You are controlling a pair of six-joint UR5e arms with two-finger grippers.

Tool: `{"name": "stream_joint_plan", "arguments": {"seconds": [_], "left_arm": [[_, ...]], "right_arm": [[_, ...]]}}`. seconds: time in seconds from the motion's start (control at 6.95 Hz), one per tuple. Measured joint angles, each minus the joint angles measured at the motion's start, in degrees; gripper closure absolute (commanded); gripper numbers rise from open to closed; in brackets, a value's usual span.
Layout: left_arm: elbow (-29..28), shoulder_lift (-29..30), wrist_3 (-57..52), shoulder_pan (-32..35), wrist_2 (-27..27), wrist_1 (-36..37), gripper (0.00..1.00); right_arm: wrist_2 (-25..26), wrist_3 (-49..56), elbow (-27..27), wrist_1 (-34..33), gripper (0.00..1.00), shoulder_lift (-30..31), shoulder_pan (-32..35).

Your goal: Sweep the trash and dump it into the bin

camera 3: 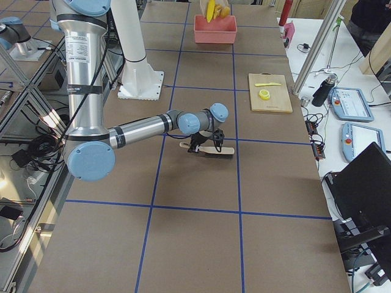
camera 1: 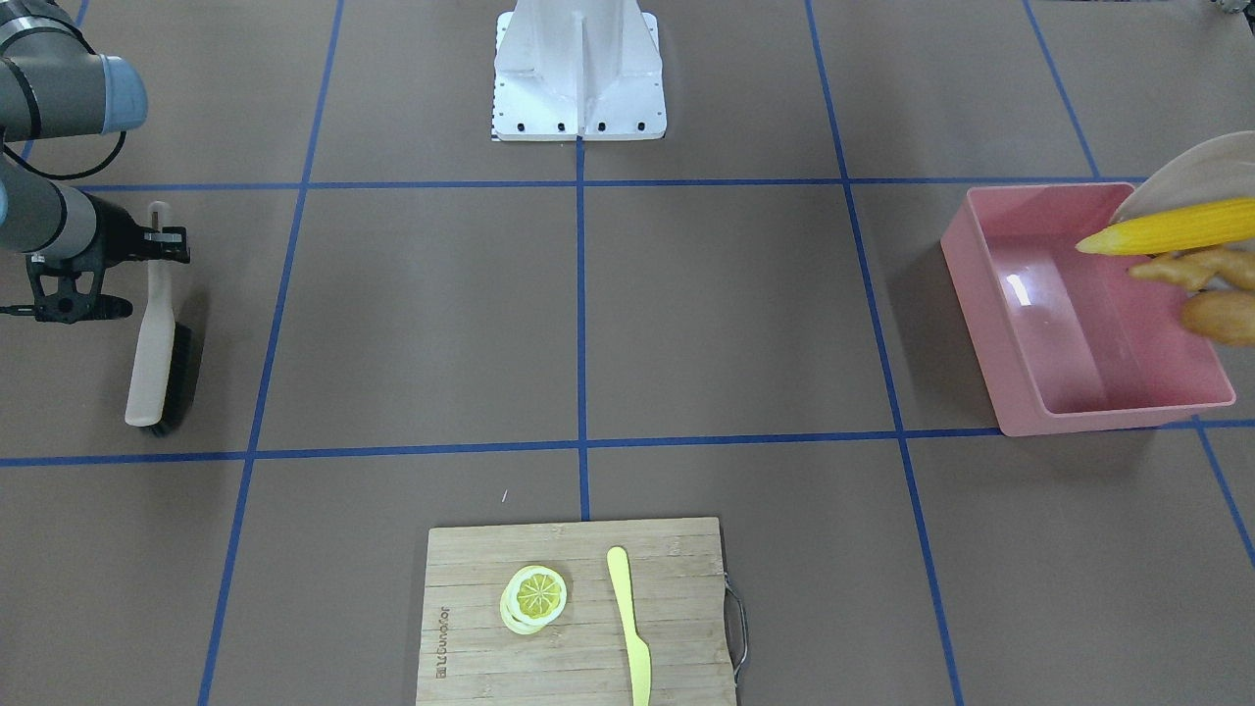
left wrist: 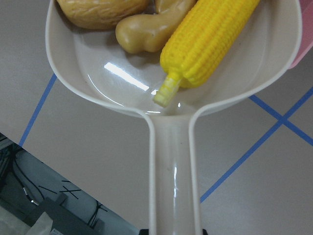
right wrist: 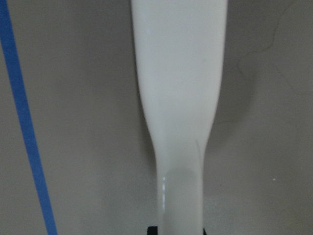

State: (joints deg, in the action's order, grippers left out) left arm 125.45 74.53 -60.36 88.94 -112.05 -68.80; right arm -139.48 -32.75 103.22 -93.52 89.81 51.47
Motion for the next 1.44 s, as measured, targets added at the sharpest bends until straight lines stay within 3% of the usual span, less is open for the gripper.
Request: {"name": "stream_joint_plan", "arguments": {"seconds": [0.14, 0.29, 0.58, 0.86, 1.15, 1.44], "left_arm": [[3.0, 0.0, -1.5, -3.5, 0.6, 0.7, 1.00], [5.0, -0.1, -4.8, -5.6, 1.3, 1.0, 1.00], [7.8, -0.7, -10.0, -6.3, 2.1, 1.3, 1.00], [9.0, -1.0, -12.2, -5.4, -1.2, -2.8, 1.00], [8.5, -0.4, -12.1, -6.7, -9.2, -13.3, 1.00], [5.3, 1.6, -7.9, -14.3, -15.6, -24.2, 1.00]], "right_arm": [[-0.1, 0.0, -0.1, 0.0, 0.05, 0.0, -0.1], [-0.1, 0.0, 0.1, 0.0, 0.00, -0.1, -0.1], [-0.2, 0.0, 1.2, 0.1, 0.00, -0.1, 0.1], [-0.6, 0.0, 3.9, 0.1, 0.00, -0.2, 2.6], [-0.3, -0.2, 7.6, 0.1, 0.00, -0.4, 8.8], [0.2, 2.9, 8.4, -0.1, 0.00, -0.3, 19.0]]}}
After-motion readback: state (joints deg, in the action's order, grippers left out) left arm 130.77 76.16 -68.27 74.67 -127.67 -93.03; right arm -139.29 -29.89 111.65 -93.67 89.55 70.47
